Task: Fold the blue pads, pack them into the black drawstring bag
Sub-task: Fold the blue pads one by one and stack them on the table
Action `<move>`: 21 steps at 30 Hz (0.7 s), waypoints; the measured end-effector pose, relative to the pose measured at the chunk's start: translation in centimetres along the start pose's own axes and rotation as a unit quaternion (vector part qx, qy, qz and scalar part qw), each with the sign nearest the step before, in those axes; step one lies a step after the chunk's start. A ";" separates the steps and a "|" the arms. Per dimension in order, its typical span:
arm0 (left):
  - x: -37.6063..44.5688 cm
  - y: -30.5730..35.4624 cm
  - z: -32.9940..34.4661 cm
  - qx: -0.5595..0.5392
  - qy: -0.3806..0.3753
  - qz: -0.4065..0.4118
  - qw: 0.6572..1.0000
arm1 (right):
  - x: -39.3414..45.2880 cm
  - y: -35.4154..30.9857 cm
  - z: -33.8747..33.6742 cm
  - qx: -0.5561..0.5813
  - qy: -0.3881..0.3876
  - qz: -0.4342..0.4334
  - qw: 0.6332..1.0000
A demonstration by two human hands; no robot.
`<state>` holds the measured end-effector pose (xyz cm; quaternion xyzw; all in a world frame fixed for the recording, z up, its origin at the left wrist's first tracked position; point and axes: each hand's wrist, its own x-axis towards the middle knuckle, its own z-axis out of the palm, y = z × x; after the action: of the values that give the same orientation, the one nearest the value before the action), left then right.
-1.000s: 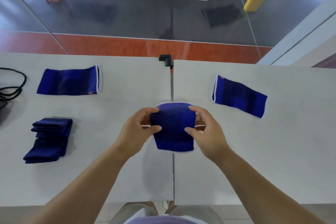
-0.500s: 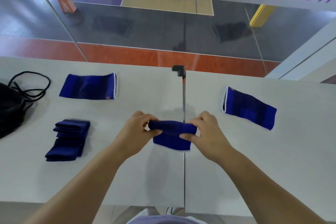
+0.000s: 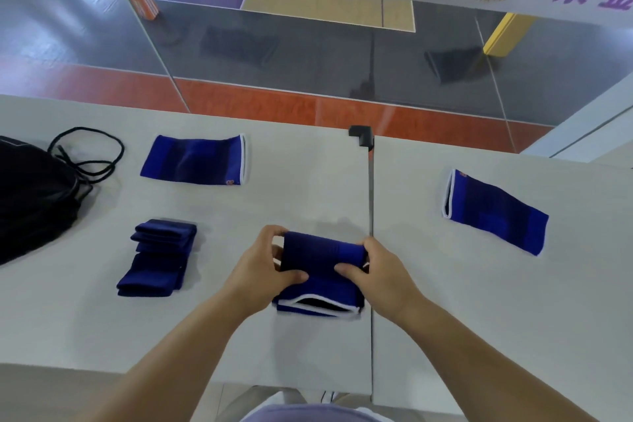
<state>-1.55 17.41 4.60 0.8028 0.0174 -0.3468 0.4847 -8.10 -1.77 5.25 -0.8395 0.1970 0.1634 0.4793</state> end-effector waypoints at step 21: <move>1.3 -7.6 -3.4 0.508 -0.082 0.118 0.849 | 2.7 -2.1 4.7 -0.088 -0.012 0.027 0.996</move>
<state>-1.49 23.75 -0.97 0.9017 -0.2958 -0.3120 0.0461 -5.13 2.87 3.29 -0.8707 0.1985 0.2029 0.4015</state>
